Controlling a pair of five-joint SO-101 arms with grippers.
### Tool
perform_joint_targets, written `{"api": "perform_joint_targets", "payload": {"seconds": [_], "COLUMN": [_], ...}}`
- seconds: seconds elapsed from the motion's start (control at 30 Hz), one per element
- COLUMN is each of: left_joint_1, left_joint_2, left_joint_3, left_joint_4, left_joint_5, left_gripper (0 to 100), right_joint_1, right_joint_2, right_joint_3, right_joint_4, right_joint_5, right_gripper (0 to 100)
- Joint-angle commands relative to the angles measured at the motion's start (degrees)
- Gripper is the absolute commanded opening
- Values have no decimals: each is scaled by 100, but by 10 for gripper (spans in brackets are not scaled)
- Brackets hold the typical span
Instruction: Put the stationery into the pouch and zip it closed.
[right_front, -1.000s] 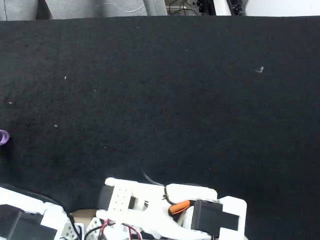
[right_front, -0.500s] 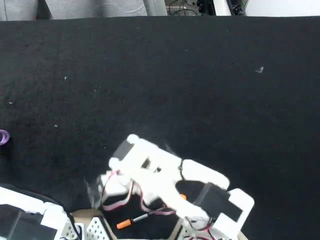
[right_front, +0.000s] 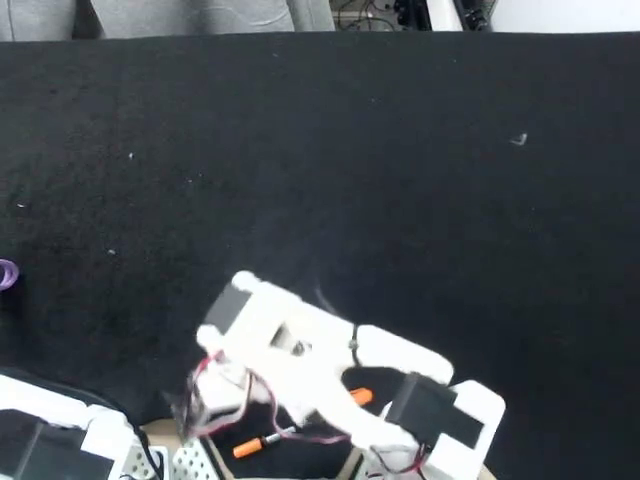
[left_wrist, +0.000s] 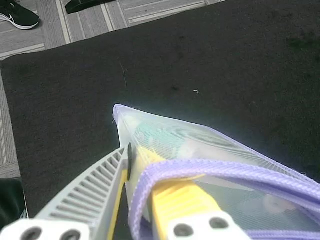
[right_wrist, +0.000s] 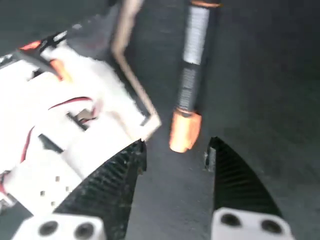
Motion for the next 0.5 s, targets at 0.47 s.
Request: {"api": "perform_joint_targets", "payload": {"seconds": [0.47], "left_joint_1": [92], "left_joint_2": [-334], "left_joint_3": [-453], "left_joint_4": [-44], "left_joint_5": [62], "left_gripper": [30], "right_joint_1": [-695], "right_joint_2": [4], "right_joint_3": [1042], "right_joint_4": [-905], "right_joint_5": [123], "right_gripper": [203]}}
